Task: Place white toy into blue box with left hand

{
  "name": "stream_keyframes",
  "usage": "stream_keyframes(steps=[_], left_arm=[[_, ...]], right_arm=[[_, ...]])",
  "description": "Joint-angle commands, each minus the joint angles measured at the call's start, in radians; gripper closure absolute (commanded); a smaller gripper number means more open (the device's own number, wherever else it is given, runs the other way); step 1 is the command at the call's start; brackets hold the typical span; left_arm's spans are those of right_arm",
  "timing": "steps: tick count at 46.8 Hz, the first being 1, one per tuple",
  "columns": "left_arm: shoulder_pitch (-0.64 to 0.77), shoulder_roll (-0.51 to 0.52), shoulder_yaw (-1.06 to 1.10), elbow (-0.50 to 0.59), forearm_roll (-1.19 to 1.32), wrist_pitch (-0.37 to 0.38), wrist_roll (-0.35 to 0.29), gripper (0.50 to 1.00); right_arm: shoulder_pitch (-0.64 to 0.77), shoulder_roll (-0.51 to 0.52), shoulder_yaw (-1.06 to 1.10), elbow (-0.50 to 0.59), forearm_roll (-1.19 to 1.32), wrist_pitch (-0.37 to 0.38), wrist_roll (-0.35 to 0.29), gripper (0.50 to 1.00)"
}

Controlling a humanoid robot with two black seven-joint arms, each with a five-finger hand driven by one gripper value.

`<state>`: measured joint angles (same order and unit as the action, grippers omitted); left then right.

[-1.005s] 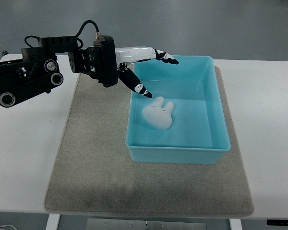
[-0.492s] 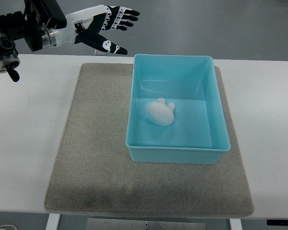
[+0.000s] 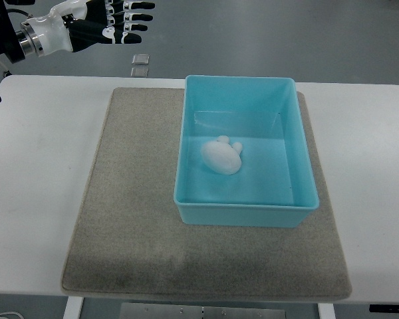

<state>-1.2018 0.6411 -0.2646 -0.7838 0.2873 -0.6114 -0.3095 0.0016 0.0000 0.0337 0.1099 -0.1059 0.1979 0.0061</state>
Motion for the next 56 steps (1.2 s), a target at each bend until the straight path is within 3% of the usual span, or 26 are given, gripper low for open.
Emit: stream_keyframes(steps=[1,18,56], left_arm=[[0.010,-0.005,0.001,0.047,-0.052,0.001,0.001,0.555],[0.071,-0.055,-0.001,0.216,-0.129,0.001,0.001,0.542],[0.196,-0.090,-0.022,0.209,-0.327,0.001,0.009,0.534]], right_arm=[[0.000,0.000,0.000,-0.001,0.000,0.000,0.000,0.564],[0.000,0.000,0.000,0.001,0.000,0.000,0.000,0.564],[0.000,0.000,0.000,0.001,0.000,0.000,0.000,0.564]])
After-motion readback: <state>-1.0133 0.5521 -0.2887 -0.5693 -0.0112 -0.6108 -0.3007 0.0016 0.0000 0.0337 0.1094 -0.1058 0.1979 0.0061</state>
